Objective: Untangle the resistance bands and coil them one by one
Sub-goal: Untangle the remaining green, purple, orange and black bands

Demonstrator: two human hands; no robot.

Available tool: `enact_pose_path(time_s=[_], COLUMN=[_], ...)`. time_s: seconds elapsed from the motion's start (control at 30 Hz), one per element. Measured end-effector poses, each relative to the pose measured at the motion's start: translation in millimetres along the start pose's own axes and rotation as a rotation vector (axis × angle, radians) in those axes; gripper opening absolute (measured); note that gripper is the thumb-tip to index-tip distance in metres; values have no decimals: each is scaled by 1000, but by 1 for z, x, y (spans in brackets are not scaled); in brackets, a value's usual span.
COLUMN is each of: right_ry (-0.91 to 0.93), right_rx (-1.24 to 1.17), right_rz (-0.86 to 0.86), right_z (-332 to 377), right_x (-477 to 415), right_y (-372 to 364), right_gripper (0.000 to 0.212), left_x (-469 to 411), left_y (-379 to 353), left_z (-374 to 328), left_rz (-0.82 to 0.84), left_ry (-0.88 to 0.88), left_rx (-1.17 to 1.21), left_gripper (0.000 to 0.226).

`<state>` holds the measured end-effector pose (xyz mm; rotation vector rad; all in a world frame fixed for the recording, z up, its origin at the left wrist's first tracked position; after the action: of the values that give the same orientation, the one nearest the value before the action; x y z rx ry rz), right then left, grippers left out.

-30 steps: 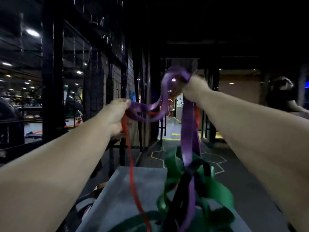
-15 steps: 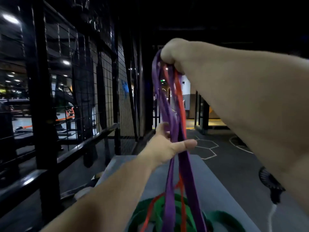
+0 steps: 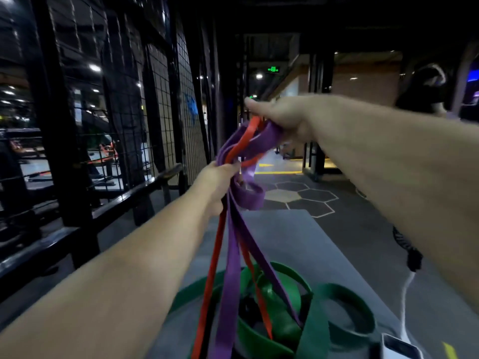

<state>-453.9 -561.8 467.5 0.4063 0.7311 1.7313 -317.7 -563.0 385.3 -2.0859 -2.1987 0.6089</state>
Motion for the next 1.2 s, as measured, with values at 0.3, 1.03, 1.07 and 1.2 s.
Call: enact_pose_path(time_s=[0.3,1.03,1.07,1.2], right_ry=[-133,114,86,63], right_rx=[-255,214,231,95], right_rz=[194,-302,-296,-503], right_z=[-130,-38,-49,-72], right_x=[50,-23,-28,-30], right_y=[-167,28,19,19], right_gripper=[99,26,25,26], left_x=[-22,-71,-66,-52], left_y=[21,64,66,90], left_z=[-55,-99,-77,4], left_rz=[-176,-195,-171,-111], left_ry=[-15,39,96,266], left_rx=[40,-273,-307,-344], left_gripper=[23,26,27,24])
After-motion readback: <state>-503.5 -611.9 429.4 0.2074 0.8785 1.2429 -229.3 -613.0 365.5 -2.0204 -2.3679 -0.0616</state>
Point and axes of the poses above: each hand's wrist, its own x-axis away from the middle knuckle, its own y-axis out of the back of the hand, z = x × y, the point moved 10 cm from there along -x, towards the middle knuckle, and after that the axes turned 5 degrees about x, right-handed, at the moved point
